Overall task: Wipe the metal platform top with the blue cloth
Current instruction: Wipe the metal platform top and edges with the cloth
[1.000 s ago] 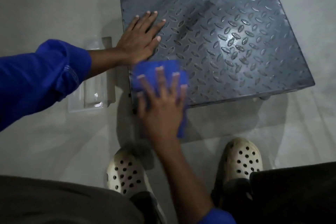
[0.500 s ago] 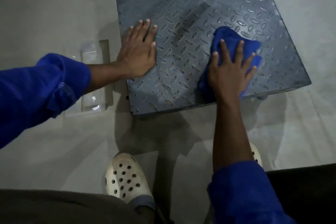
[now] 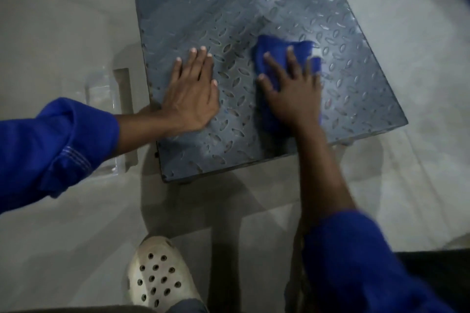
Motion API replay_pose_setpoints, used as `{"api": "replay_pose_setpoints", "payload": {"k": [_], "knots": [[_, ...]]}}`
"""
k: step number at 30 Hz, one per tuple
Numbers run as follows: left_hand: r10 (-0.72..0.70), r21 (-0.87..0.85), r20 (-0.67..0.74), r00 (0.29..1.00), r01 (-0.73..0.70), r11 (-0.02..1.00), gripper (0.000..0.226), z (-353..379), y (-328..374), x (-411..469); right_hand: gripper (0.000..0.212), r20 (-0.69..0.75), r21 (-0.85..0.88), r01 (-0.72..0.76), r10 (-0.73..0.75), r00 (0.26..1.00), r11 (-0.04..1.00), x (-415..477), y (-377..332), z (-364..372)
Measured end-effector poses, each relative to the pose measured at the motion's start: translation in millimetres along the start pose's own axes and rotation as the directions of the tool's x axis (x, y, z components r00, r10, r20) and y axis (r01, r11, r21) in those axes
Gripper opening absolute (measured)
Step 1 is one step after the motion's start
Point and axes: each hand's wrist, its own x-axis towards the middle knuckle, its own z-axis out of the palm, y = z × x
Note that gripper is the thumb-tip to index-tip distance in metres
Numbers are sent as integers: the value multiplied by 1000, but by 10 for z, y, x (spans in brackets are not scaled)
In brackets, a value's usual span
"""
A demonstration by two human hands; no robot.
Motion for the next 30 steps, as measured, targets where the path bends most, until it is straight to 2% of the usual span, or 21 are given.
{"api": "replay_pose_setpoints", "payload": {"k": [2, 4, 6, 9, 13, 15, 17, 20, 22, 24, 27, 28, 30], "knots": [[-16, 3, 15, 1000, 16, 1000, 69, 40, 92, 30, 59, 29, -3, 135, -135, 990, 991, -353, -209, 142], [2, 1, 14, 1000, -2, 1000, 69, 79, 120, 51, 57, 32, 19, 164, -165, 986, 986, -347, -165, 162], [31, 5, 14, 999, -31, 999, 73, 87, 89, 52, 57, 14, 15, 109, -109, 994, 994, -14, 47, 52], [66, 11, 5, 998, -66, 998, 74, 107, 31, 36, 58, 1, 2, -49, 49, 999, 999, 313, 441, -110], [102, 23, 8, 995, -102, 995, 74, 124, 62, 55, 59, -105, 82, -271, 278, 955, 959, -241, 487, -91], [112, 34, 21, 993, -113, 993, 75, 141, 111, 88, 59, -99, 39, -267, 269, 958, 963, -612, 200, 47], [122, 48, 29, 992, -123, 991, 76, 153, 185, 137, 59, -74, 11, -145, 145, 987, 989, -753, -35, 183], [126, 47, 18, 992, -127, 991, 76, 171, 268, 193, 55, -28, 23, -6, 6, 1000, 1000, -307, 75, 102], [136, 42, 23, 990, -137, 990, 75, 191, 277, 210, 55, -23, -8, -64, 64, 998, 998, 105, 395, -37], [140, 34, 24, 990, -141, 989, 74, 206, 275, 212, 57, -72, 18, -232, 233, 970, 973, 278, 729, -158], [127, 53, 25, 992, -128, 990, 76, 211, 292, 225, 57, -131, 115, -420, 433, 892, 900, -78, 717, -142], [127, 56, 30, 991, -129, 990, 77, 212, 320, 242, 57, -137, 96, -419, 429, 893, 903, -296, 549, -82], [135, 48, 45, 990, -137, 989, 78, 213, 402, 306, 58, -115, 60, -306, 311, 943, 950, -703, 155, 90]]}}
